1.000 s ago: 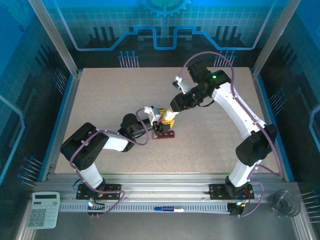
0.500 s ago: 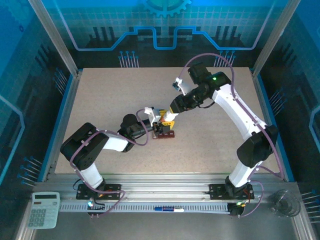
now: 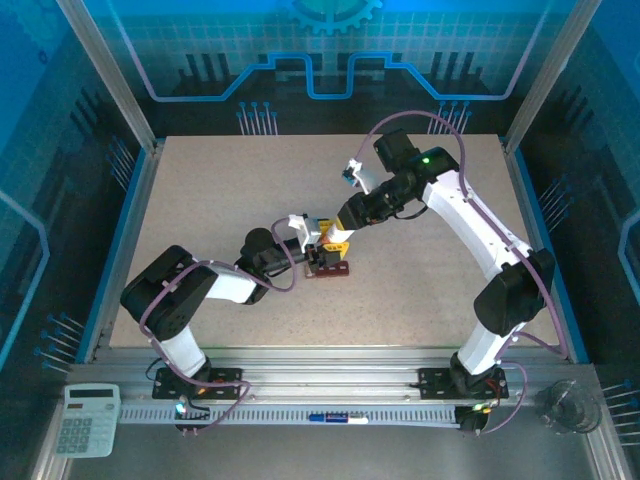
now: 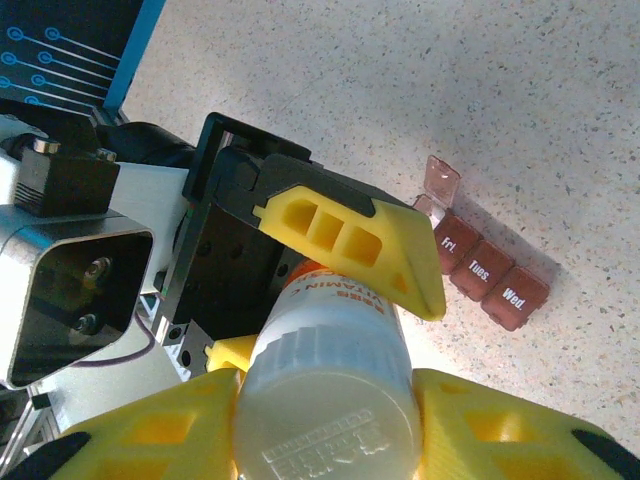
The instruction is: Sort the pills into containers
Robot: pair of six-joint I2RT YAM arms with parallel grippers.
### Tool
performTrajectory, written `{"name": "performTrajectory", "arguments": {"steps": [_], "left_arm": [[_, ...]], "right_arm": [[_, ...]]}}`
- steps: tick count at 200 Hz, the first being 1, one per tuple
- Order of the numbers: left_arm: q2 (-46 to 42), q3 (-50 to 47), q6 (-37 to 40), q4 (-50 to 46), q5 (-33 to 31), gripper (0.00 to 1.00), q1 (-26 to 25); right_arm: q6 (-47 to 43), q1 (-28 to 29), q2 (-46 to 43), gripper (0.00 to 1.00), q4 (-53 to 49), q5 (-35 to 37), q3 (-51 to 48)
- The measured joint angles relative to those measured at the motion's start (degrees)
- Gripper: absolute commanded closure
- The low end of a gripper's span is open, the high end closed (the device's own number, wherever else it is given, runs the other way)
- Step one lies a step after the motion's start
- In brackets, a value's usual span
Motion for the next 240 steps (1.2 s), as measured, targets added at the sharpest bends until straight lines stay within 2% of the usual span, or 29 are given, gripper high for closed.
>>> {"name": "performTrajectory", "arguments": {"steps": [128,155,198,240], "left_arm": [[0.0,0.02,-0.52,-4.52,1.95,1.0,0.02],[0.0,0.0,-0.7,-7.06,1.92,1.0,0.15],[0.0,-0.02,-0.44,-10.82,1.88,1.0,0.15],[0.0,-0.02,-0.5,-10.69,0.42,1.0,0.22]], "right_arm": [[-0.37,0.81,1.62,0.6,-1.05,2.8,-0.74],[4.02,1.01,0.5,0.6,3.39,2.95,-4.81],[16.35,1.33,-4.42,0.59,15.8,3.52,-15.47],[20.85,1.51,-5.29,0.54,18.93,4.74,-16.85]]}}
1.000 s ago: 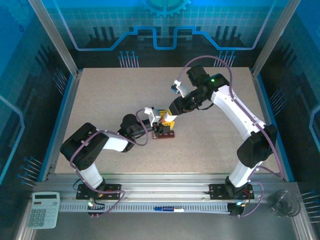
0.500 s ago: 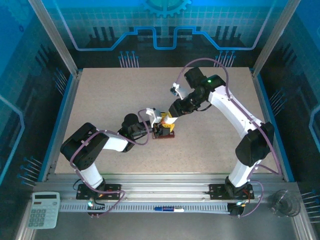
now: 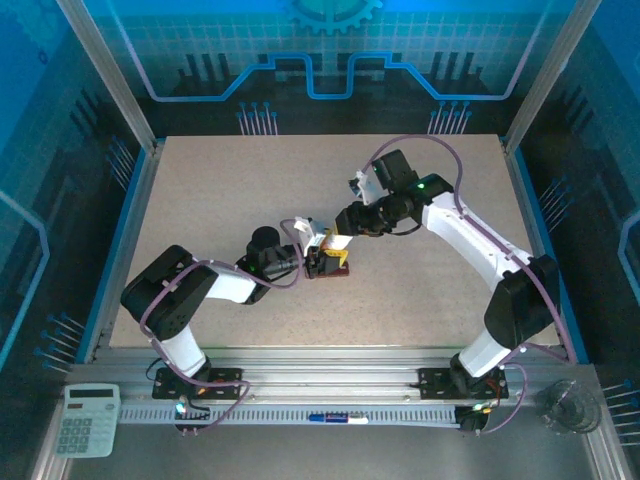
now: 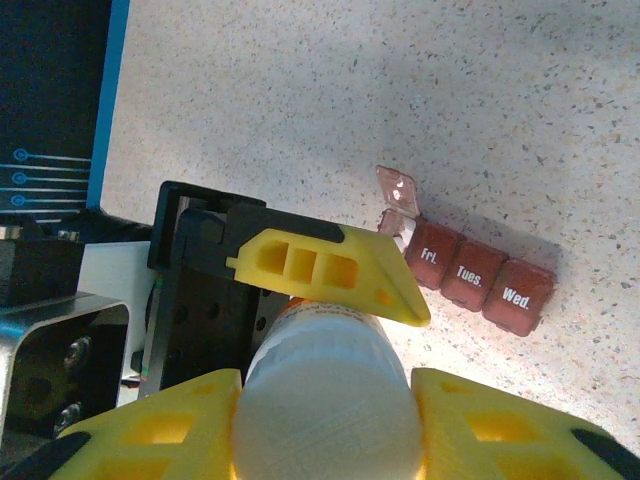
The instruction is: Sort the pills into containers
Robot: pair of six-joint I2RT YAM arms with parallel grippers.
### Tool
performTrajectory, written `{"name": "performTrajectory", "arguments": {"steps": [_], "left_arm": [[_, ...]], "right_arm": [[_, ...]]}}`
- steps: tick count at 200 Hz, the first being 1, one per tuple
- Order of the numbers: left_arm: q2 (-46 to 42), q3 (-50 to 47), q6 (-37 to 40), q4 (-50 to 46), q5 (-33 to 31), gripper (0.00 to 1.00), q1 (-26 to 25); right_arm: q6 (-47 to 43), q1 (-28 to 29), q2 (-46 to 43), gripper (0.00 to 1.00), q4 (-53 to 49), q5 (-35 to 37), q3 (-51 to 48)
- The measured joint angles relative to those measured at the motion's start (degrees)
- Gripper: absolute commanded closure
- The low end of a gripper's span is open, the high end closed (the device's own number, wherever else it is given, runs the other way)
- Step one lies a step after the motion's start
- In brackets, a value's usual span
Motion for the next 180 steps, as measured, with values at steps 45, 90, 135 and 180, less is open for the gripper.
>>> {"name": "performTrajectory", "arguments": {"steps": [45,90,135,180], "left_arm": [[0.0,0.33,0.44,5.31,-0.39,1.0,-0.24],[0.0,0.57,0.46,9.11,-0.66,1.0,-0.28],[0.0,0.57,0.42,10.12,-0.66,1.0,-0.28],[0.0,0.72,-0.72,10.25,-0.61,1.0,-0.28]], "right_arm": [[1.46,1.62,0.04,0.39,0.52,-0.44,0.02],[0.83,1.09,-0.28,0.2,-0.74,0.42,2.82],[-0.39,-1.38,-4.13,0.15,-1.09,0.72,5.46],[-2.64,-4.72,-9.57,0.16,3.82,-0.98,3.43]]}}
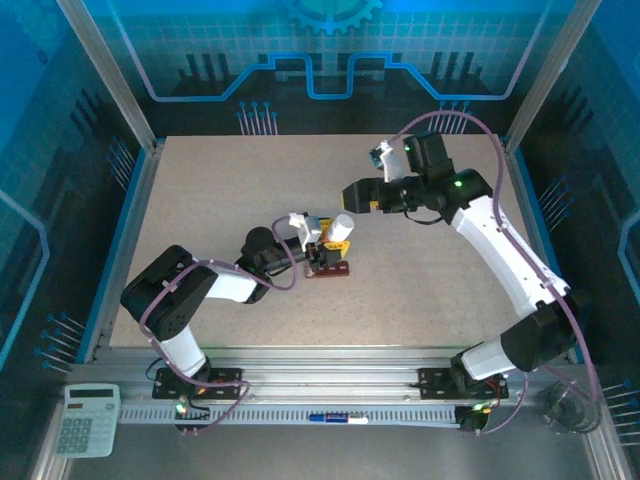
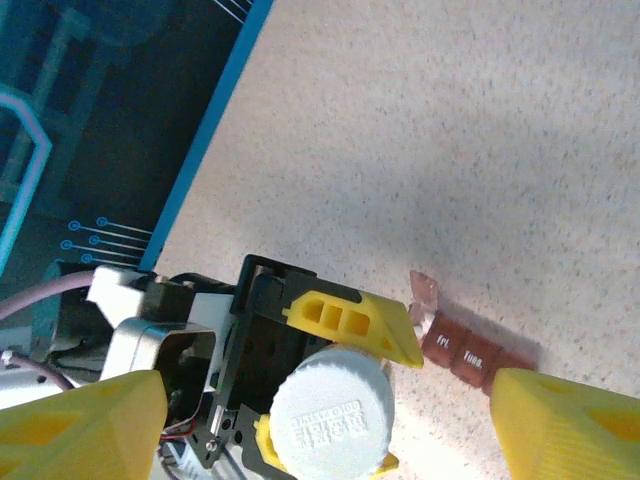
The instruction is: Sort the pills into containers
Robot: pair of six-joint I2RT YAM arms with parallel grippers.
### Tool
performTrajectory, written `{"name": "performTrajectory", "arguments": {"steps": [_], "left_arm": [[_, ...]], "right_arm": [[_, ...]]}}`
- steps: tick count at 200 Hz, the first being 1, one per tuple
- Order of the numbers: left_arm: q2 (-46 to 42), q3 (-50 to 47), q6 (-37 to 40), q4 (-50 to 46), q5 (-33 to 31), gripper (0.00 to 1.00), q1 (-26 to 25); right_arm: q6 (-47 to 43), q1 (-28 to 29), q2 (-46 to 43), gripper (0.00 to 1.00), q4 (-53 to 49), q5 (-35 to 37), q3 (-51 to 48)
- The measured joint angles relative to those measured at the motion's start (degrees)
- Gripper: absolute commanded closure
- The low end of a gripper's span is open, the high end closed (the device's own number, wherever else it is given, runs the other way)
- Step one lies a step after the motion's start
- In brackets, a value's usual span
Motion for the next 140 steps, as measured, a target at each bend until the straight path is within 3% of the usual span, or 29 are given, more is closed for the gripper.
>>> {"name": "performTrajectory", "arguments": {"steps": [43,140], "left_arm": [[0.0,1.79,-2.43,0.26,0.26,1.0,0.0],[0.0,2.21,-4.52,0.42,0.7,1.0,0.0]], "right_arm": [[-6.95,-0.5,-4.44,0.2,4.52,-1.6,-4.07],[-14.14,-0.11,-1.7,0.19,3.45,-3.06,-4.13]]}}
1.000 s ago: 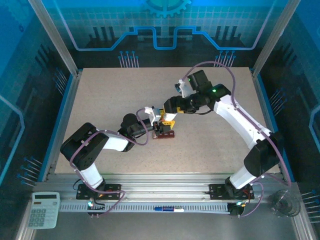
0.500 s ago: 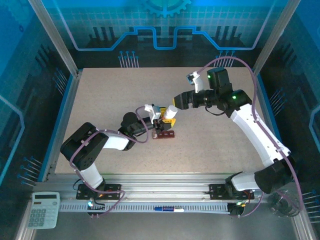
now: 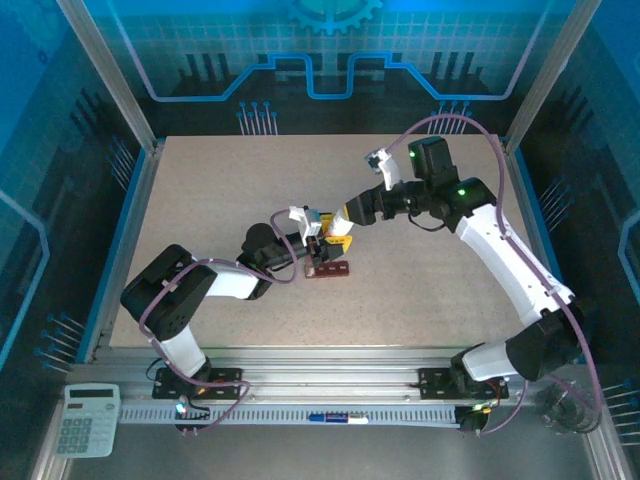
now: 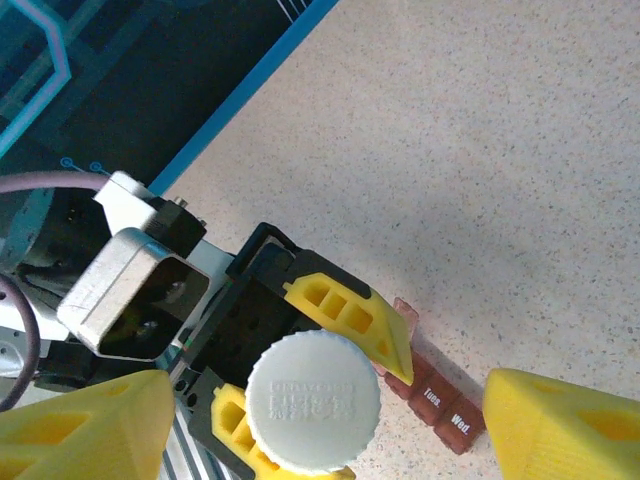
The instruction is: Sort the pills into containers
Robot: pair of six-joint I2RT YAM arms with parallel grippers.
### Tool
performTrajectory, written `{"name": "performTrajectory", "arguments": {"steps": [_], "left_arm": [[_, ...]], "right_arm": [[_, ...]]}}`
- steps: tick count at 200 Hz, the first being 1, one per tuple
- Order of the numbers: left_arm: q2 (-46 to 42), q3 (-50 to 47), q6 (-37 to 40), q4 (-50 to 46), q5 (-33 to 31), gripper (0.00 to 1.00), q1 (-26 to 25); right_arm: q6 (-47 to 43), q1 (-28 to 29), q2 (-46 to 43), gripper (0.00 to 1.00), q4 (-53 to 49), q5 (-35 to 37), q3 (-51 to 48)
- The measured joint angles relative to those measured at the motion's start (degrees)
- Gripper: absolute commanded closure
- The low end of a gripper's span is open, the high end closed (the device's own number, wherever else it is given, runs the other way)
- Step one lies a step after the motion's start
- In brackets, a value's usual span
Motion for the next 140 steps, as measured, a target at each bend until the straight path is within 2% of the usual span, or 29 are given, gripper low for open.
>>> {"name": "performTrajectory", "arguments": {"steps": [49,82,123,140], "left_arm": [[0.0,0.0,-0.02,0.02,0.0,1.0,0.0],[0.0,0.0,-0.02,0.0,0.0,1.0,0.0],[0.0,0.0,-0.11,-0.02,0.0,1.0,0.0],[0.0,0.0,-0.31,-0.35,-0.02,1.0,0.0]], "right_arm": [[-0.74,1.81,2.67,0.23,-1.14,-0.35,0.04],[-1.25,2.25,3.1,0.33,-1.73,-0.44,0.13],[-1.49,2.34,3.54,0.52,-2.27,-0.63,0.13],[-1.22,2.82,3.87,0.55,-2.36,-0.7,0.13]]}}
